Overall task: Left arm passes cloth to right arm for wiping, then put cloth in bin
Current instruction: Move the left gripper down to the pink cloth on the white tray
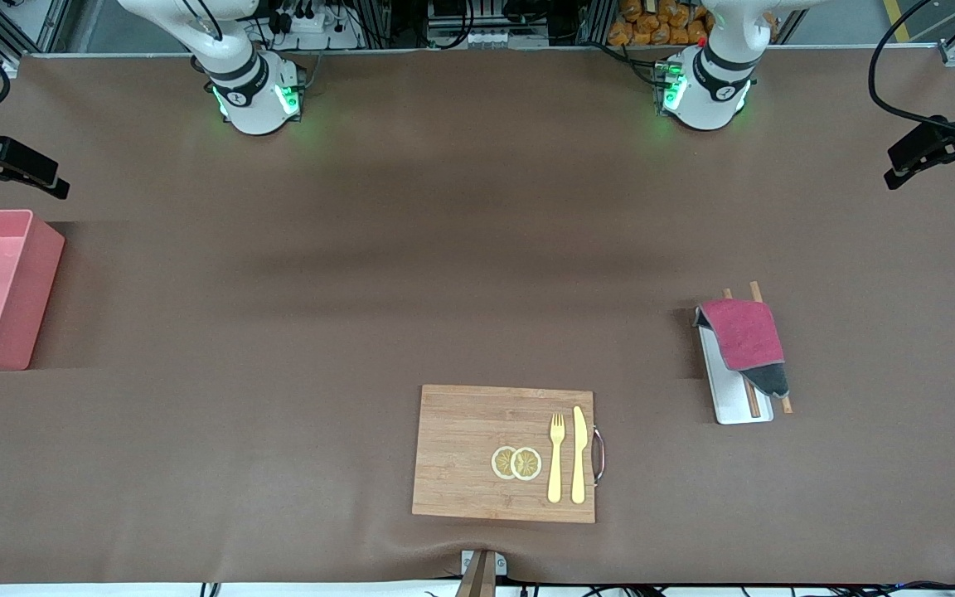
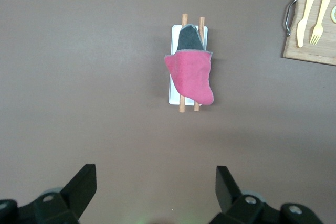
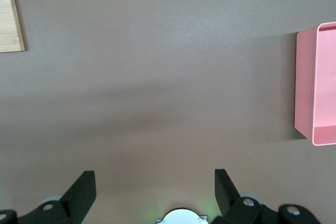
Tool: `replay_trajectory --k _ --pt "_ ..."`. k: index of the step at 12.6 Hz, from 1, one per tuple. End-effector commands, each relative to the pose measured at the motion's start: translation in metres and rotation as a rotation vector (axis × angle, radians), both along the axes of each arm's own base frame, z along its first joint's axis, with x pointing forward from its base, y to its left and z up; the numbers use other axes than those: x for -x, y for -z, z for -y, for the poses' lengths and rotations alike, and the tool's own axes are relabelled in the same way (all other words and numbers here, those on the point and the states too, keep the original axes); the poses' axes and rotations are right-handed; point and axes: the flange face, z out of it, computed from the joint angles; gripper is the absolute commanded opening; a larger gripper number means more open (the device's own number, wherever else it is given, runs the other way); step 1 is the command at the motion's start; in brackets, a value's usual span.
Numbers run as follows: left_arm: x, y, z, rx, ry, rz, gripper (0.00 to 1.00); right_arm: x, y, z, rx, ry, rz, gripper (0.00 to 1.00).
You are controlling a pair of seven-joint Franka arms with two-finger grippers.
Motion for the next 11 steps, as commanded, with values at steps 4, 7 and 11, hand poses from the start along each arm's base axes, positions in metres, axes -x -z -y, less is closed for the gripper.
replay_trajectory --k 4,7,11 --pt "-0.010 -0.001 -0.004 -0.023 0.017 -0.009 1.00 0.000 -0.003 -0.002 0.015 0.012 0.004 1.00" --pt "-0.022 0.026 0.000 -0.009 0.028 -0.063 1.00 0.000 -0.003 -0.003 0.013 0.011 0.004 1.00" --pt "-0.053 0.125 -0.003 0.018 0.018 -0.094 1.00 0.000 -0.003 -0.003 0.012 0.011 0.004 1.00"
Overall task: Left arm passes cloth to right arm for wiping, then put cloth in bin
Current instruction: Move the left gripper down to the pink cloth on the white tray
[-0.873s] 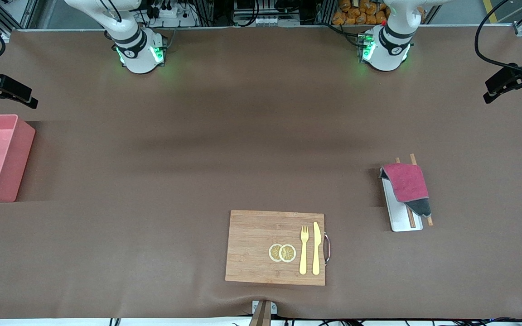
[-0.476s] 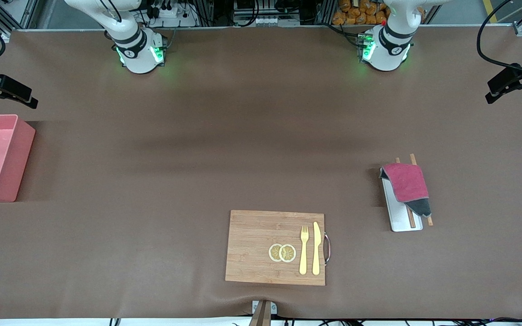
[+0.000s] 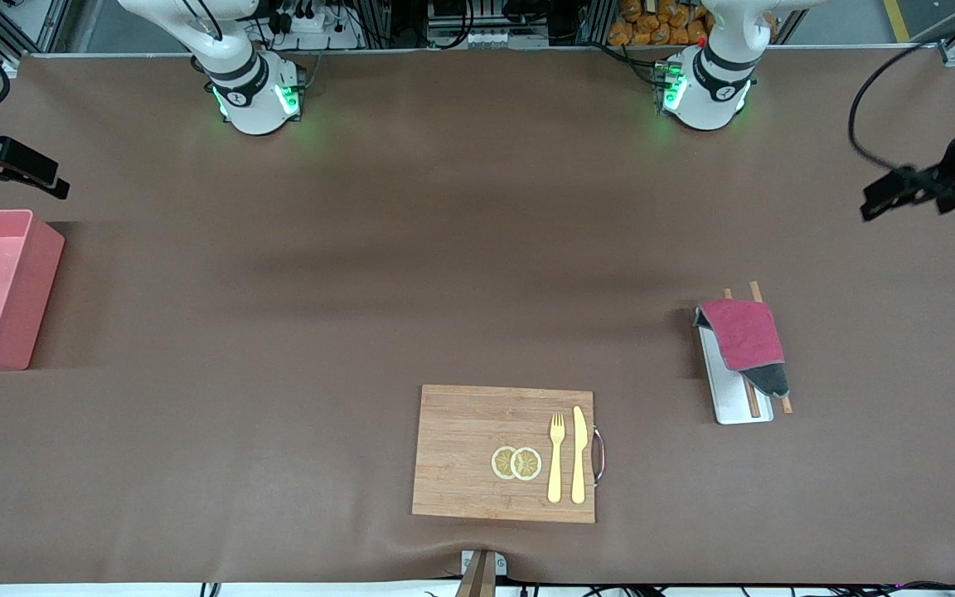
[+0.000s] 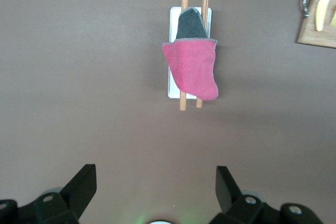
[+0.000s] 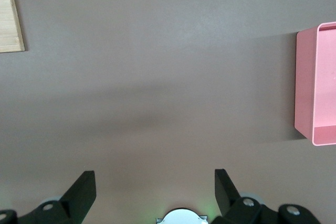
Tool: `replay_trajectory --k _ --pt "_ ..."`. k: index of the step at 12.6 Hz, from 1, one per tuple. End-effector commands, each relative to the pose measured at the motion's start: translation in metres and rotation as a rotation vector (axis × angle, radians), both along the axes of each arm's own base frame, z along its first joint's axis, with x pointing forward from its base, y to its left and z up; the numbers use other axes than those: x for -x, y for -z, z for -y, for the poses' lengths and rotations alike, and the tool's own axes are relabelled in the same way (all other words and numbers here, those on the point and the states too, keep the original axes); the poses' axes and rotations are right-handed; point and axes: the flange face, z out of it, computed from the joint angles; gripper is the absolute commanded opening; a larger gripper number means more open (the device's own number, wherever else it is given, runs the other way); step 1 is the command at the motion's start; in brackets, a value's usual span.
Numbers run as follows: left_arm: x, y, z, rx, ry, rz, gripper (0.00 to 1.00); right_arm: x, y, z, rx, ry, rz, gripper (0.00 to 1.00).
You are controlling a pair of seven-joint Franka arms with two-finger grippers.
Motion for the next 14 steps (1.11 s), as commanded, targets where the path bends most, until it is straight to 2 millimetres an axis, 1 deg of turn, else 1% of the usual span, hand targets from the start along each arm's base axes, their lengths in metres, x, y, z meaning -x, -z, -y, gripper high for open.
replay_trajectory --k 1,3,4,5,7,8,9,10,11,13,14 --pt "-0.014 0.073 -0.001 0.009 0.002 0.017 1.00 0.000 -0.003 -0.003 0.012 0.011 0.004 1.00" --pt "-0.027 0.132 -0.009 0.014 0.000 0.043 1.00 -0.001 -0.002 -0.003 0.012 0.010 0.003 1.00" --pt "-0.036 0.159 -0.008 0.020 0.003 0.033 1.00 -0.001 -0.001 -0.004 0.010 0.010 0.001 1.00" --pt "-0.042 0.173 -0.005 0.024 0.007 0.031 1.00 -0.001 -0.001 -0.004 0.010 0.008 0.001 1.00" --pt "-0.048 0.197 -0.010 0.028 -0.001 0.014 0.88 -0.005 0.005 -0.010 0.008 -0.003 -0.011 1.00" --pt "-0.050 0.211 -0.009 0.030 0.000 -0.001 0.81 -0.006 0.007 -0.015 0.008 -0.012 -0.016 1.00" --pt "-0.053 0.222 -0.009 0.032 0.000 0.001 0.76 -0.009 0.011 -0.019 0.008 -0.020 -0.023 1.00" --pt "-0.055 0.232 -0.008 0.033 -0.008 -0.005 0.72 -0.010 0.014 -0.023 0.008 -0.026 -0.028 1.00" --pt "-0.057 0.239 -0.005 0.033 -0.014 -0.007 0.66 -0.012 0.017 -0.026 0.008 -0.032 -0.034 1.00" --pt "-0.060 0.245 0.002 0.038 -0.015 0.001 0.64 -0.014 0.021 -0.032 0.010 -0.043 -0.042 1.00" --pt "-0.061 0.251 0.003 0.055 -0.035 0.006 0.61 -0.014 0.021 -0.032 0.011 -0.047 -0.042 1.00"
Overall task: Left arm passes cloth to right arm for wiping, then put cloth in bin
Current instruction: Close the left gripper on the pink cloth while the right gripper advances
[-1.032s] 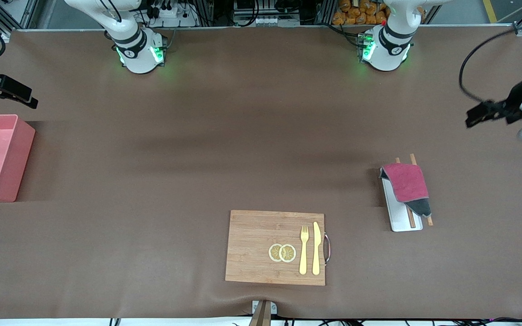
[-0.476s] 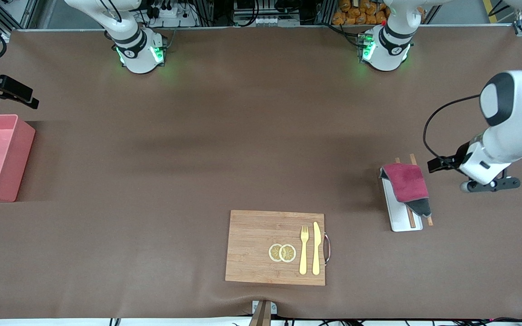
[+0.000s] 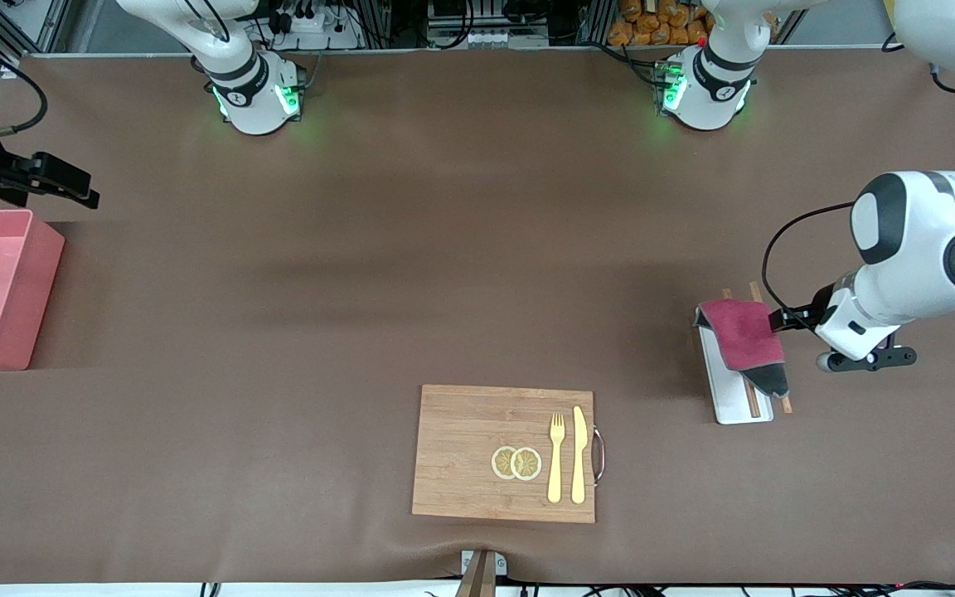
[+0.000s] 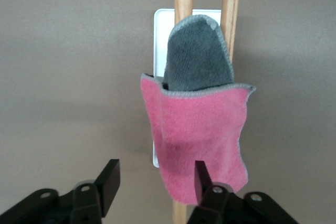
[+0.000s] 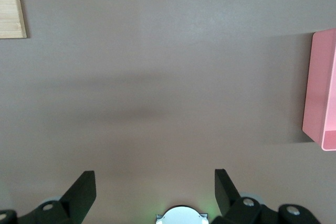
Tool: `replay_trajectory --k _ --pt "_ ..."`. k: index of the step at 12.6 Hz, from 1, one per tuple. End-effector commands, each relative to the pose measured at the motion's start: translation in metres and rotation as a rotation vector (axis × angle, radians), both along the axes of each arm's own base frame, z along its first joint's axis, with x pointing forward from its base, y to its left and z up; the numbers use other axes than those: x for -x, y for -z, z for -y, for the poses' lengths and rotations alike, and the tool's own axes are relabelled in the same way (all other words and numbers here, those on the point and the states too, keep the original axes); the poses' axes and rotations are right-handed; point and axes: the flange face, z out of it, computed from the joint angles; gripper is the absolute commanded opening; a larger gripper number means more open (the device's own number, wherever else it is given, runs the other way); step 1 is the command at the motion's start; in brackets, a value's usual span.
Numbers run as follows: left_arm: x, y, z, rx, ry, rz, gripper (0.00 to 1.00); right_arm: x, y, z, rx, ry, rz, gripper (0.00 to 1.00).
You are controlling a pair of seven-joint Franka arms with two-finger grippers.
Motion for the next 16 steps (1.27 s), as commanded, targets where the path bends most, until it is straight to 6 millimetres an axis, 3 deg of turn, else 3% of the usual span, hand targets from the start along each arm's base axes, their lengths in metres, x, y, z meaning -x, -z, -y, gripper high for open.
replay_trajectory --k 1,6,8,10,16 --pt "-0.006 0.008 0.007 0.039 -0.039 0.015 0.61 -0.001 -0.001 -0.004 0.012 0.006 0.000 1.00" --pt "-0.008 0.028 0.011 0.070 -0.065 0.008 0.49 -0.013 0.023 -0.013 0.000 -0.016 -0.043 1.00" --pt "-0.008 0.031 0.012 0.070 -0.065 0.003 0.42 -0.021 0.041 -0.039 -0.027 -0.049 -0.074 1.00" --pt "-0.008 0.031 0.012 0.070 -0.065 0.003 0.32 -0.037 0.083 -0.061 -0.076 -0.066 -0.151 1.00" --pt "-0.009 0.024 0.014 0.071 -0.062 0.013 0.27 -0.059 0.174 -0.127 -0.091 -0.155 -0.271 1.00"
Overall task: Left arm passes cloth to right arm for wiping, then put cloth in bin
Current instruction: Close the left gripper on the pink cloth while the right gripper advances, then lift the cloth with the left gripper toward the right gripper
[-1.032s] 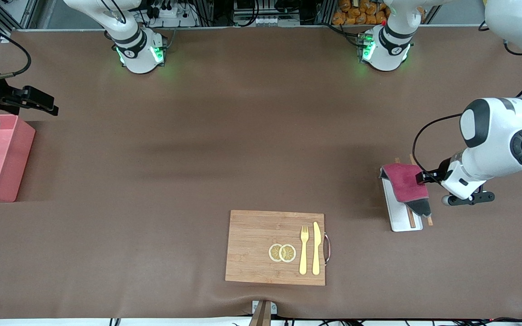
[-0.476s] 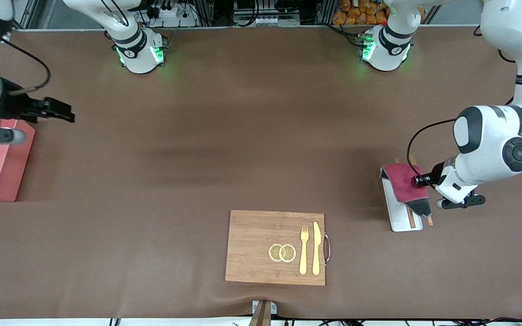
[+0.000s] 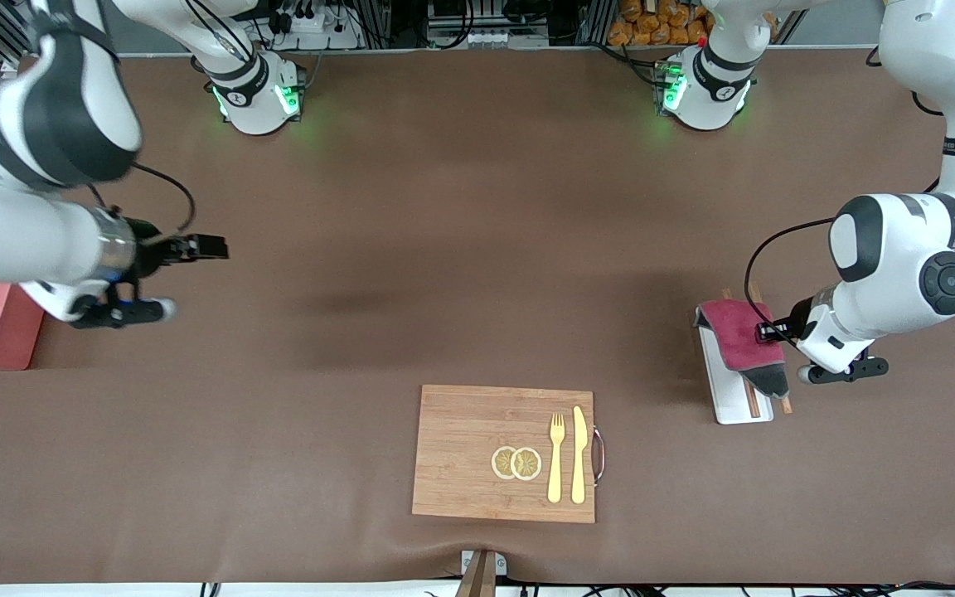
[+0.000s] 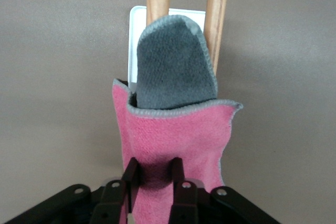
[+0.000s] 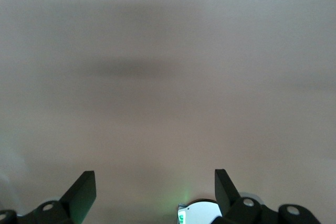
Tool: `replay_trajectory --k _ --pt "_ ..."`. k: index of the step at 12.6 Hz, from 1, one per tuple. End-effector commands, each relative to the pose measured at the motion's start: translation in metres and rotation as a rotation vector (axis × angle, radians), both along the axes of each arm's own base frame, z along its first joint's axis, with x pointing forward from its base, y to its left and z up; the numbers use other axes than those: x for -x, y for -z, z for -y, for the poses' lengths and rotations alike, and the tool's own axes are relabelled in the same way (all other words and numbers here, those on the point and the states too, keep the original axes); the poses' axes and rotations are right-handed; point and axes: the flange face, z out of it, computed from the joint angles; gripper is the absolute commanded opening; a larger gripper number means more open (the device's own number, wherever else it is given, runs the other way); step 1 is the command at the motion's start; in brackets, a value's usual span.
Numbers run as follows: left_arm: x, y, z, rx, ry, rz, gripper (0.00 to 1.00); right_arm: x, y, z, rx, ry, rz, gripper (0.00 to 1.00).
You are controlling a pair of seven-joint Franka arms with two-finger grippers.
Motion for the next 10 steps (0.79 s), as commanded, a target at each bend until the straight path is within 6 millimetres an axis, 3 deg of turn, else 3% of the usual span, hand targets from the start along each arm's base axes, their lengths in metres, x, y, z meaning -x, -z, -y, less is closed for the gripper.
replay_trajectory --k 1,4,7,10 --pt "-0.002 -0.008 0.006 0.012 -0.015 0.016 0.26 -0.005 0.015 -0.020 -0.027 -0.002 -0.025 1.00" --pt "-0.002 -0.010 0.006 0.012 -0.013 0.018 0.24 -0.013 0.018 -0.028 -0.088 0.056 0.007 1.00" --pt "-0.001 -0.009 0.004 0.013 -0.015 0.015 0.01 -0.018 0.017 -0.028 -0.142 0.182 -0.011 1.00" --pt "-0.001 -0.010 0.004 0.013 -0.013 0.017 0.00 -0.025 0.022 -0.014 -0.157 0.235 -0.004 1.00"
